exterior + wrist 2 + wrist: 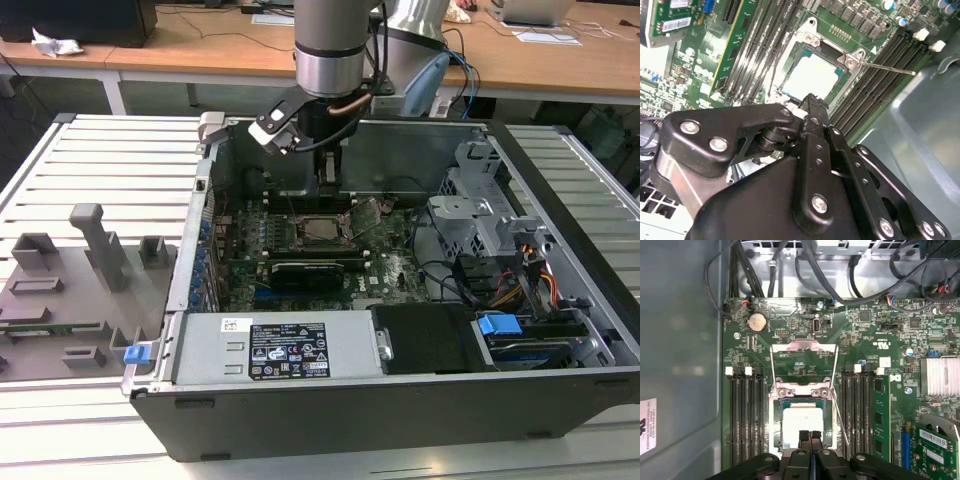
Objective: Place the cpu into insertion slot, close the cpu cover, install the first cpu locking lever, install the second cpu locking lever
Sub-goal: 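Close the cpu cover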
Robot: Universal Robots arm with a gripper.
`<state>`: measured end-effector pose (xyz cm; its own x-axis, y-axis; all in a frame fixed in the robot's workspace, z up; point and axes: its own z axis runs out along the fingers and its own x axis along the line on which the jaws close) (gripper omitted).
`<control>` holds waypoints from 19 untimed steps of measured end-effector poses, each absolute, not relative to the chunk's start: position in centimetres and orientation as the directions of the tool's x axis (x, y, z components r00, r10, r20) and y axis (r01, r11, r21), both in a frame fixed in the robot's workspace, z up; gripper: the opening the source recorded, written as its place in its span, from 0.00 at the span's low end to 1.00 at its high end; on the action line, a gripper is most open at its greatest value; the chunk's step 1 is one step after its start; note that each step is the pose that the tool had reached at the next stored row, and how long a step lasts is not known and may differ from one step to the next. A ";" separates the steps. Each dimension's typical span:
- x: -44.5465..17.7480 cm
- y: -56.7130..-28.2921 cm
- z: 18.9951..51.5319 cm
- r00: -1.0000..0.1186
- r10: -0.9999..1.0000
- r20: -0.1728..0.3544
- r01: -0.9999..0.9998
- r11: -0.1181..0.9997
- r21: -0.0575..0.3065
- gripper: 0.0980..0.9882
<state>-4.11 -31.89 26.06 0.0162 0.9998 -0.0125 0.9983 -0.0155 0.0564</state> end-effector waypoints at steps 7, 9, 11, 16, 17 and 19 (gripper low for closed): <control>-2.8 -32.3 26.1 0.016 1.000 -0.012 0.998 -0.016 0.056 0.01; -2.3 -32.3 26.1 0.016 1.000 -0.013 0.998 -0.015 0.056 0.01; -0.8 -32.3 26.1 0.014 1.000 -0.013 0.998 -0.013 0.056 0.01; 1.4 -32.2 26.0 -0.008 1.000 -0.013 0.999 0.008 0.053 0.01; 1.6 -32.2 25.9 -0.021 1.000 -0.013 0.998 0.021 0.053 0.01; 2.0 -32.1 25.9 -0.031 0.999 -0.012 0.998 0.031 0.053 0.01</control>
<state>1.99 -32.12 25.87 -0.0308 0.9994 -0.0125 0.9981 0.0314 0.0529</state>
